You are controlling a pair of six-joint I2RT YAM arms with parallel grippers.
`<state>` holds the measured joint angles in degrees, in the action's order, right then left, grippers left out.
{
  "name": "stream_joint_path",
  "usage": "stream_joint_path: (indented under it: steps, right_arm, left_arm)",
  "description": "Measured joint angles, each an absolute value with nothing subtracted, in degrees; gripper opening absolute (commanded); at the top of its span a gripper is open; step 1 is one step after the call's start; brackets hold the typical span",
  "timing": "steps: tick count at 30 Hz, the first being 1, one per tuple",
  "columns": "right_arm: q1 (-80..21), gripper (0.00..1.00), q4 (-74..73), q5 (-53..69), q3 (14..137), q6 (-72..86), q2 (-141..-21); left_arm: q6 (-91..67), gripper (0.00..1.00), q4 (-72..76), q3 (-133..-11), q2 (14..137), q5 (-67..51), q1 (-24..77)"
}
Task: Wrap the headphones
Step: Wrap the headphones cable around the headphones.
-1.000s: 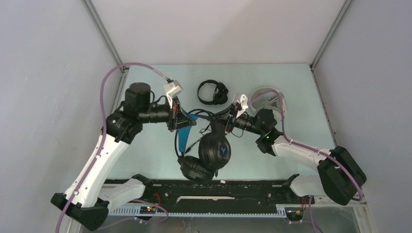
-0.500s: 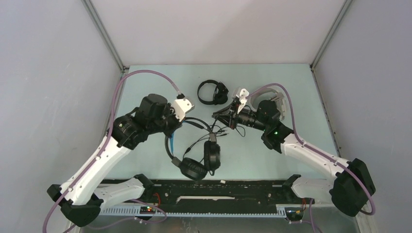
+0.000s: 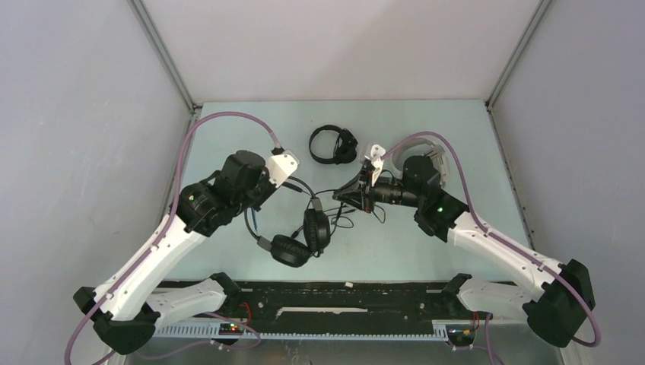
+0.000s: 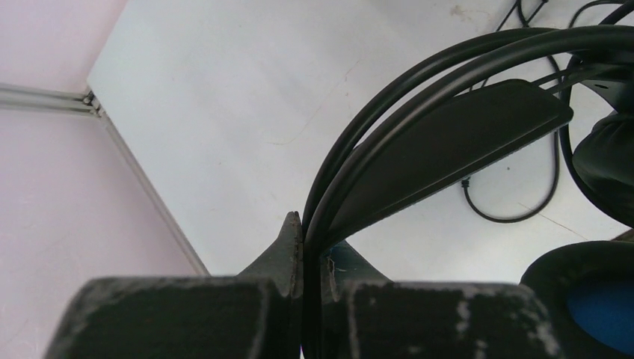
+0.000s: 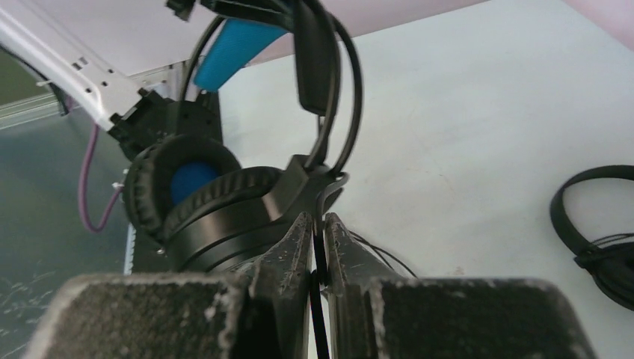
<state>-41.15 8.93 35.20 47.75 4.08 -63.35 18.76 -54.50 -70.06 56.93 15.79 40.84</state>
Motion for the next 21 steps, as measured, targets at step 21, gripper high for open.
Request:
stream_joint_path:
  steps: [21]
  right_arm:
    - [-43.88, 0.27, 34.15, 49.36, 48.07, 33.67, -76.64]
  left_arm:
    - [18.28, 0.0, -50.04, -68.82, 57.39, 24.21, 42.22]
